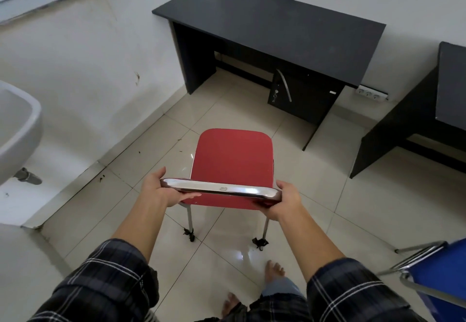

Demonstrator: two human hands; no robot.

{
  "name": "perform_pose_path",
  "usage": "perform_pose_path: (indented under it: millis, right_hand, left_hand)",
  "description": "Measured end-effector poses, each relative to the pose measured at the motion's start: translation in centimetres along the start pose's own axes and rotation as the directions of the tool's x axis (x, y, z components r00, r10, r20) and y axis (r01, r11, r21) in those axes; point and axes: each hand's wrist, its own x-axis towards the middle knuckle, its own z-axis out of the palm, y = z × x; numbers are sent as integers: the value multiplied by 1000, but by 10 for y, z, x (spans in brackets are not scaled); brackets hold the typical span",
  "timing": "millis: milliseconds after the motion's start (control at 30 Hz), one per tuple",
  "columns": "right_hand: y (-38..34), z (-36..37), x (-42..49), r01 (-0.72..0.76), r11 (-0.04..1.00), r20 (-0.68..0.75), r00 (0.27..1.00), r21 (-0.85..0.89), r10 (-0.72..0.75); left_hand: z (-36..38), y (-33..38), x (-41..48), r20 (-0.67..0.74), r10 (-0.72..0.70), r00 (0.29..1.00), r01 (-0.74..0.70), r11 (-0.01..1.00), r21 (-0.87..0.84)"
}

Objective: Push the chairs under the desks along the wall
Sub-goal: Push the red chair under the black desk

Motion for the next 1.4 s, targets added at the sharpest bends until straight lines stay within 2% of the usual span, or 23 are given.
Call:
perform_pose_path:
  millis: [133,233,367,533,733,933,1067,1267,1400]
  right_hand:
    - [7,-9,7,-72,991,103,993,115,60]
    - [11,-11,13,-75,981,160,986,180,46]
    - [11,-5,21,-45,978,136,991,202,18]
    - [2,15,35,-8,981,95,995,196,-11]
    - [-31,60,60,-3,975,86,996,222,-16]
    - [-76,111,80,-9,981,122,992,196,-16]
    - [-99,150,95,-23,976,94,996,215,3]
    - [-124,219,118,-23,991,109,994,130,9]
    - [-139,268,134,-44,983,104,994,177,26]
  left_hand:
    - [-3,1,5,26,-3,1000,4,999,-31]
    - [-5,1,9,55,-15,998,18,999,-44]
    - [-6,10,15,66,21,998,-19,1000,-20]
    - [7,28,32,2,41,999,-41,997,60]
    - [48,63,57,-36,45,998,-41,995,88]
    - [102,94,80,-14,16,1000,-15,998,67]
    - [135,120,91,3,44,999,-44,999,15]
    - [174,176,115,-14,40,999,-38,995,95]
    - [204,219,137,8,34,999,-34,991,130]
